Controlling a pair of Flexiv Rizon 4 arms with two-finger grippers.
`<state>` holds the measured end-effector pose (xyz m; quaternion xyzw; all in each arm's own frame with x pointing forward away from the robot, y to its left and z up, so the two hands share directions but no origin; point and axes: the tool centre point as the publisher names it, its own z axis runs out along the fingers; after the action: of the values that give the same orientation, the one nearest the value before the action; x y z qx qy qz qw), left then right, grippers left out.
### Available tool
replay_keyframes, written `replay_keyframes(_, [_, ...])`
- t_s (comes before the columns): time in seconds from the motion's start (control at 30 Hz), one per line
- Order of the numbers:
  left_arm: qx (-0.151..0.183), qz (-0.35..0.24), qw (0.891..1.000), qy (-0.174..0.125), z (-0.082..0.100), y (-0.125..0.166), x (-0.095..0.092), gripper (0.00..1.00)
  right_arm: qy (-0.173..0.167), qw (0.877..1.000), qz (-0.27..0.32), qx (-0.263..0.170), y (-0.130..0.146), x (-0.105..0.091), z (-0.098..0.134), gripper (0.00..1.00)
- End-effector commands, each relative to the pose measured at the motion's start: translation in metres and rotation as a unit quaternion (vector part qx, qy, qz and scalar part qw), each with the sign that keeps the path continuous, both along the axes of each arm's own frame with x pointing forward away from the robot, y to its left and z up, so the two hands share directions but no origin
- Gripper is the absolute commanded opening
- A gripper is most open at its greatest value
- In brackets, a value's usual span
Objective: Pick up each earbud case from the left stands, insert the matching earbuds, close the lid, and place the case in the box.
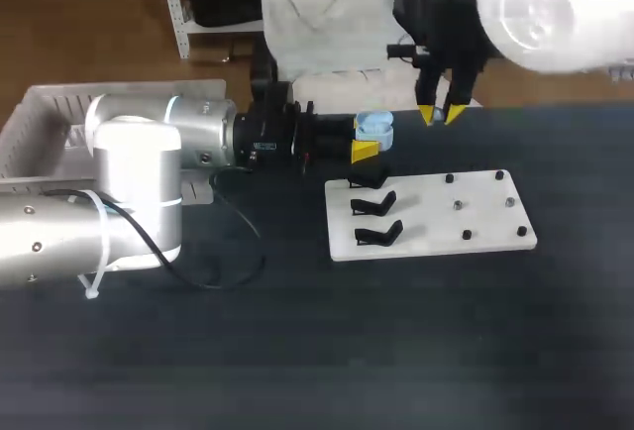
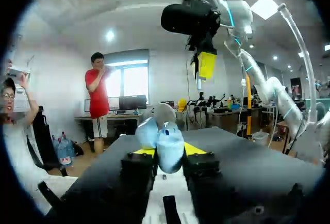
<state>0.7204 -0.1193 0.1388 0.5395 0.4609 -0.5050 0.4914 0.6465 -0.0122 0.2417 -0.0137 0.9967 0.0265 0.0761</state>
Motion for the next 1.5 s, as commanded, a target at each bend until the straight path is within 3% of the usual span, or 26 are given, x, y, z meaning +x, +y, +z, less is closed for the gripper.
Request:
replay_keyframes(0.03, [-0.001, 0.002, 1.0, -0.002, -0.001, 0.0, -0.001, 0.0, 0.034, 0.998, 0.012, -0.042, 0.025, 0.012, 0.001, 0.0])
replay_keyframes(0.13, [-0.001, 0.002, 1.0, -0.002, -0.001, 0.0, -0.001, 0.0, 0.044, 0.998, 0.019, -0.041, 0.038, 0.012, -0.005, 0.0])
replay_keyframes(0.77, [-0.001, 0.002, 1.0, -0.002, -0.001, 0.0, -0.001, 0.0, 0.044, 0.998, 0.019, -0.041, 0.038, 0.012, -0.005, 0.0])
replay_keyframes(0.9, [-0.001, 0.002, 1.0, -0.002, -0.001, 0.0, -0.001, 0.0, 0.053, 0.995, 0.053, -0.062, 0.046, 0.015, -0.011, 0.0])
replay_keyframes(1.13, [-0.001, 0.002, 1.0, -0.002, -0.001, 0.0, -0.001, 0.0, 0.011, 0.992, 0.092, -0.09, 0.05, 0.028, -0.002, 0.0])
replay_keyframes(1.5, [-0.001, 0.002, 1.0, -0.002, -0.001, 0.0, -0.001, 0.0, -0.025, 0.984, 0.155, -0.081, 0.063, 0.036, -0.014, 0.0])
